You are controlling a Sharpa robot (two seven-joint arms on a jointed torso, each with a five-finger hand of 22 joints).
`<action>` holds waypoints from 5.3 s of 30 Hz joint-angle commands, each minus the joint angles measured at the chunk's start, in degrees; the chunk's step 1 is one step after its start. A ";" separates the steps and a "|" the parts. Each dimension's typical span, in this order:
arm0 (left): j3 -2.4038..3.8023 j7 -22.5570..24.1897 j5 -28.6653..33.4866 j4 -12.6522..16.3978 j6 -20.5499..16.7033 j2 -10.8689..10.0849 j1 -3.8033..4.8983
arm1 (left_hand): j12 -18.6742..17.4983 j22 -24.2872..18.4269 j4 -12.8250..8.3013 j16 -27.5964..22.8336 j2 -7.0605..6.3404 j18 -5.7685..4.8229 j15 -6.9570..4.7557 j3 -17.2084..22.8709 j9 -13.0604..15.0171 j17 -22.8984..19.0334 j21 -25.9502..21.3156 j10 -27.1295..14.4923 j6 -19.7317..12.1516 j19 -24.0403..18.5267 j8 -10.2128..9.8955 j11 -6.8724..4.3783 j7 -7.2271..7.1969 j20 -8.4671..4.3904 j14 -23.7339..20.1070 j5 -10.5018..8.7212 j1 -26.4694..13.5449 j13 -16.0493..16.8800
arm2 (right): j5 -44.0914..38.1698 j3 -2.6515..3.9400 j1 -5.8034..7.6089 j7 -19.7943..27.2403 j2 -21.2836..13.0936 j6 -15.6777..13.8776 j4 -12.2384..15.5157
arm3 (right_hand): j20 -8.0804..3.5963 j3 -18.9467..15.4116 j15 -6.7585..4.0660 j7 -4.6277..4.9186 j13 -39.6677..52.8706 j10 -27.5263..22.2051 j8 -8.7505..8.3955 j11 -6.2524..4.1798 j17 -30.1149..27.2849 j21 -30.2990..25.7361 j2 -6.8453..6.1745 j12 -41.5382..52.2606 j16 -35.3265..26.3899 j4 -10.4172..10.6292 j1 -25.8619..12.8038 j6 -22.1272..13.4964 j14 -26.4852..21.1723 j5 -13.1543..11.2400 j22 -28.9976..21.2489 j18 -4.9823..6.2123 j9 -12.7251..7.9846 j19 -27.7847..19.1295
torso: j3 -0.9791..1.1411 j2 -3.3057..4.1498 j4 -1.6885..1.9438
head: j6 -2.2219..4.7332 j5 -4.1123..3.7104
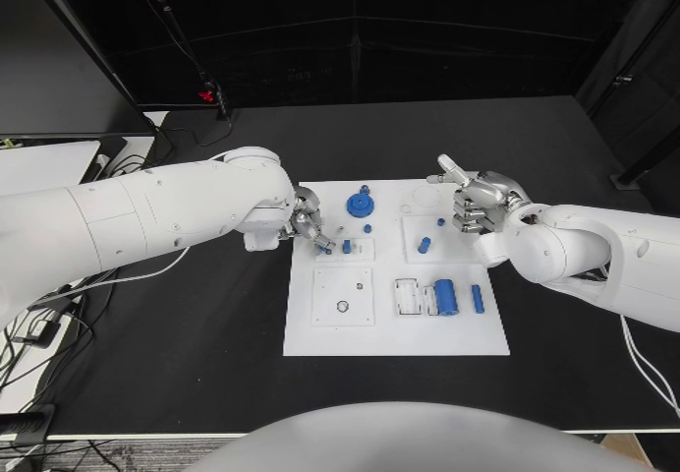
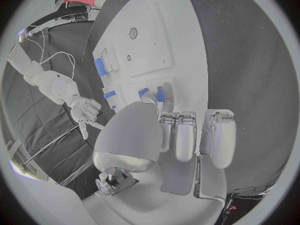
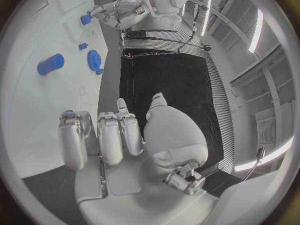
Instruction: Assemble the parts on the task board
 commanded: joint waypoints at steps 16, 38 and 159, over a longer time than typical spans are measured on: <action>-0.05 -0.17 0.11 -1.04 2.07 0.92 -0.31 | 0.18 15.09 -3.74 0.05 2.11 -0.37 -0.32 8.94 0.15 15.09 0.18 6.79 0.80 6.07 -0.41 -0.49 -0.41 0.52 5.99 -0.64 2.20 8.22 | -0.07 0.03 0.07 0.47 0.16 0.29 0.04 | -0.30 -0.40 -0.38 -0.31 15.08 6.06 0.26 -0.34 15.10 0.17 0.52 0.15 0.14 -0.03 -0.36 -0.07 5.85 0.36 15.10 -0.40 -0.07 5.95 | 0.02 -0.02 0.11 | -0.38 -0.12; -0.05 -0.60 0.11 -1.49 3.27 1.13 -0.63 | 0.18 15.09 -3.48 0.05 0.73 -0.37 0.28 7.47 0.42 15.09 0.18 6.79 0.33 6.07 -0.91 0.01 0.03 0.16 5.99 -3.73 -7.73 8.22 | -0.07 0.03 0.06 0.53 0.05 0.28 0.03 | -0.30 -0.41 -0.38 -0.30 15.08 6.06 0.27 -0.34 15.10 0.17 0.55 0.15 0.14 -0.04 -0.38 -0.09 5.85 0.38 15.10 -0.40 -0.07 5.95 | 0.01 -0.03 0.13 | -0.41 -0.30; -0.02 57.52 -49.41 -16.30 -35.55 8.87 -6.26 | -70.75 15.09 -3.83 0.05 -8.94 -0.37 6.60 6.10 -38.96 15.09 0.18 -32.64 -13.10 6.07 -4.84 7.44 6.77 5.26 5.99 -26.99 15.36 -76.38 | -0.37 0.03 -0.22 6.23 0.34 -1.33 0.29 | -0.20 -0.41 -0.19 0.28 15.08 6.06 0.81 0.03 15.10 0.17 1.19 0.15 0.14 -0.15 -0.19 0.44 5.85 0.71 15.10 -0.40 0.00 5.95 | 0.00 0.05 0.22 | 0.78 -0.97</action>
